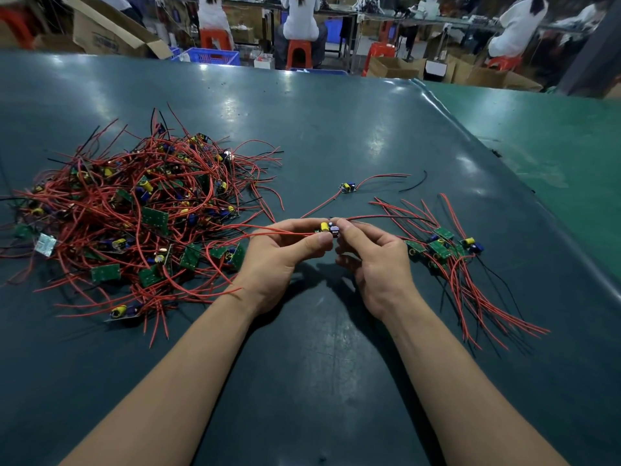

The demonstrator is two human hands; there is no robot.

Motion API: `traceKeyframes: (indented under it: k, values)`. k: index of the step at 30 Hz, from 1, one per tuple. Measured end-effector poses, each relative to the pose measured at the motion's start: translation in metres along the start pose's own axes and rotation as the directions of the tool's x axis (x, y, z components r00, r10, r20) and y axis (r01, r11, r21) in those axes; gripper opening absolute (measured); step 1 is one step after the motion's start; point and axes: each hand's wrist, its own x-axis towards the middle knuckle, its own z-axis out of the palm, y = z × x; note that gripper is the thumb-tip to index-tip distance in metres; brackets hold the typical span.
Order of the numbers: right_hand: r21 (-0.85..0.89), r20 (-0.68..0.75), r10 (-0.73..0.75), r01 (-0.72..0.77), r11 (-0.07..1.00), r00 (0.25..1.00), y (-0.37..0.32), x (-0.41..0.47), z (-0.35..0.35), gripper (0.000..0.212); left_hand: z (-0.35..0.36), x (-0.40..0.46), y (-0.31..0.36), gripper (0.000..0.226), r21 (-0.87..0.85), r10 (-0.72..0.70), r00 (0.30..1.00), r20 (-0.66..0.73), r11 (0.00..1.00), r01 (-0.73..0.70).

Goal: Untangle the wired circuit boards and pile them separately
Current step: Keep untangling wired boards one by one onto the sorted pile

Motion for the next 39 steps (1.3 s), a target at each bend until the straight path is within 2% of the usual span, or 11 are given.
traceKeyframes:
  k: [3,7,11,16,23,27,29,31,34,36,39]
  values:
    - [0.051,-0.115,0.011,-0.005,0.999,0.993,-0.002,0.002,0.000,0.014,0.001,-0.001,0.000,0.019,0.025,0.021,1.000,-0.018,0.999,-0.021]
    - [0.125,-0.236,-0.036,0.067,0.990,0.971,-0.009,0.007,-0.007,0.020,0.001,-0.002,0.000,0.018,0.057,0.054,0.998,-0.034,0.997,-0.052]
    - [0.214,-0.357,-0.067,0.151,0.965,0.932,-0.014,0.013,-0.015,0.020,-0.002,-0.001,0.000,0.018,-0.012,0.051,0.996,-0.078,0.999,-0.052]
    - [0.253,-0.420,-0.101,0.223,0.942,0.902,-0.013,0.016,-0.019,0.020,-0.003,-0.001,0.001,0.021,-0.036,0.076,0.993,-0.089,0.996,-0.080]
    - [-0.010,-0.564,-0.362,0.433,0.901,0.742,-0.017,0.018,-0.027,0.023,0.001,-0.002,0.000,0.014,0.003,0.093,0.992,-0.090,0.996,-0.093]
    - [0.039,-0.685,-0.318,0.469,0.882,0.655,-0.028,0.021,-0.046,0.020,-0.005,0.002,0.006,0.012,-0.106,0.096,0.963,-0.251,0.986,-0.126]
    - [-0.036,-0.646,-0.372,0.460,0.887,0.666,-0.028,0.019,-0.048,0.020,-0.003,0.002,0.008,0.006,-0.105,0.091,0.962,-0.258,0.987,-0.122]
    - [-0.171,-0.540,-0.478,0.466,0.868,0.693,-0.022,0.015,-0.039,0.018,-0.001,0.002,0.009,0.016,-0.109,0.097,0.971,-0.220,0.986,-0.123]
    - [-0.278,-0.404,-0.525,0.447,0.850,0.749,-0.015,0.011,-0.027,0.016,-0.003,0.001,0.015,0.023,-0.299,0.040,0.985,-0.170,0.950,-0.091]
    - [-0.238,-0.388,-0.464,0.400,0.885,0.796,-0.016,0.012,-0.029,0.018,-0.005,0.000,0.019,0.025,-0.373,-0.023,0.984,-0.174,0.927,-0.044]
    - [-0.059,-0.290,-0.224,0.216,0.975,0.931,-0.019,0.010,-0.031,0.025,-0.003,-0.001,0.023,0.023,-0.381,-0.104,0.977,-0.186,0.924,0.026]
